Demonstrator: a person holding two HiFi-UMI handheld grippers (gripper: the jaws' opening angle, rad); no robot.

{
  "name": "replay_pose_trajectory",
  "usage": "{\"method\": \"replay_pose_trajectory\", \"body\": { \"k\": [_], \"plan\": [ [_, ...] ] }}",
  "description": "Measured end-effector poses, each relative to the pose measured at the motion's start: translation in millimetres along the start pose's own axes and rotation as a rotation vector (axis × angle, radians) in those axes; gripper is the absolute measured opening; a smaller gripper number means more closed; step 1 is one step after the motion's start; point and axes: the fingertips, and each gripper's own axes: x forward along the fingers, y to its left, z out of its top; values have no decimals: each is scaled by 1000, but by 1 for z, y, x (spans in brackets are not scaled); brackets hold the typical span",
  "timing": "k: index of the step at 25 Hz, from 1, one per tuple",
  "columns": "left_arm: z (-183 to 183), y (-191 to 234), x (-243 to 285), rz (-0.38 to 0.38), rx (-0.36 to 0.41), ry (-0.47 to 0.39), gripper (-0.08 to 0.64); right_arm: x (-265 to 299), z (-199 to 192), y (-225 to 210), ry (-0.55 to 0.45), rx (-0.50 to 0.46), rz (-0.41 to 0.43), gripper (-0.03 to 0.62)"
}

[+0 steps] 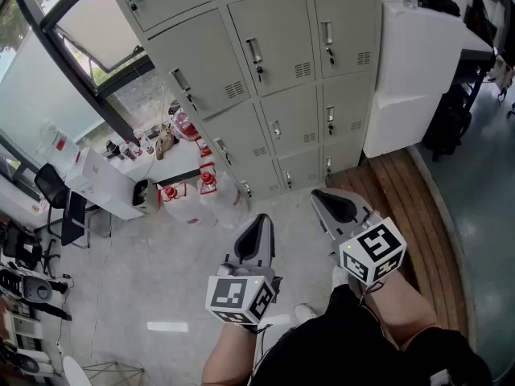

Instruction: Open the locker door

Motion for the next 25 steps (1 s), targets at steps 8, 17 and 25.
{"method": "replay_pose_trajectory", "body": {
  "k": [8, 17, 25],
  "plan": [
    [0, 12, -1, 0, -19, -3, 20, 9, 6, 8, -28, -6, 18, 54],
    [-5, 30, -13, -2, -49, -10, 20, 24, 6, 28, 1, -51, 20, 54],
    [-10, 63, -8, 37, -82, -7, 20, 55, -5, 31, 38, -40, 45, 54]
  ]
}}
